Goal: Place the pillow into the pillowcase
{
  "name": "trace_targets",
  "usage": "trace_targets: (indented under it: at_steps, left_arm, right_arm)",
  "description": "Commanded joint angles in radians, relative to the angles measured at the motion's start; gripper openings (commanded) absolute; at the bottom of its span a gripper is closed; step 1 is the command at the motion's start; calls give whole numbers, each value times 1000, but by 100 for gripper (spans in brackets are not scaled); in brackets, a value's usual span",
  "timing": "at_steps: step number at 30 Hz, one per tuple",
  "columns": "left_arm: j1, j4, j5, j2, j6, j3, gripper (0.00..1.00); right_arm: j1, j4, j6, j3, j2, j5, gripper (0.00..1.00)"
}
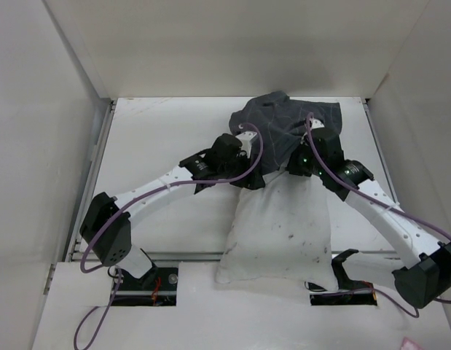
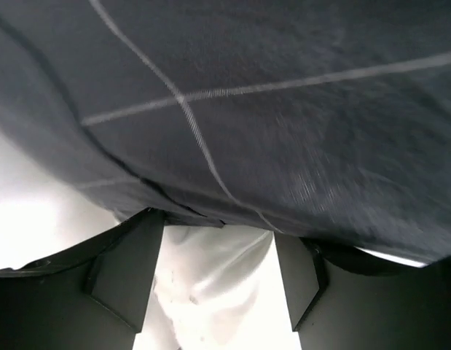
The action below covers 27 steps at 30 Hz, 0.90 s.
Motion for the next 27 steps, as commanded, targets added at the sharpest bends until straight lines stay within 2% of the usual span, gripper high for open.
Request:
trace_targets:
  at_steps: [1,3,6,7,8,9,12,15,16,19,24,27]
  left_arm:
    - [0,101,37,-27,-33,-34,58]
    - [0,101,37,11,-33,-34,57]
    - [0,111,20,68,-42,-13,39]
    - [0,111,-9,80,-42,-13,26]
    - [0,111,-50,89,-68,1,0]
    - [0,121,-151,108,-85,18,0]
    - [0,178,-256,129,-124,49,0]
    - [11,233,-424,165,-148,94,0]
    - [25,215,-516,209,-160,124,0]
    - [49,154,-627,293,-183,251,0]
    - [103,180,-687,346,-194,300,0]
    - [141,164,-687,375,-214,329,0]
  right_arm:
    - [12,207,6,83,-51,-49,100]
    - [12,165,-8,112,-26,-49,100]
    - [12,83,-8,140,41,-26,100]
    - [12,63,-8,164,61,-26,100]
    - [12,44,-17,178,99,-26,100]
    - [12,0,-31,214,120,-38,100]
    - [12,-33,-40,268,175,-61,100]
    - [12,-68,-64,363,215,-81,100]
    - [12,-97,-75,393,227,-90,100]
    - [12,-140,-97,477,258,-131,100]
    - [12,-201,-107,476,255,-292,100]
    - [12,-224,-107,451,203,-326,100]
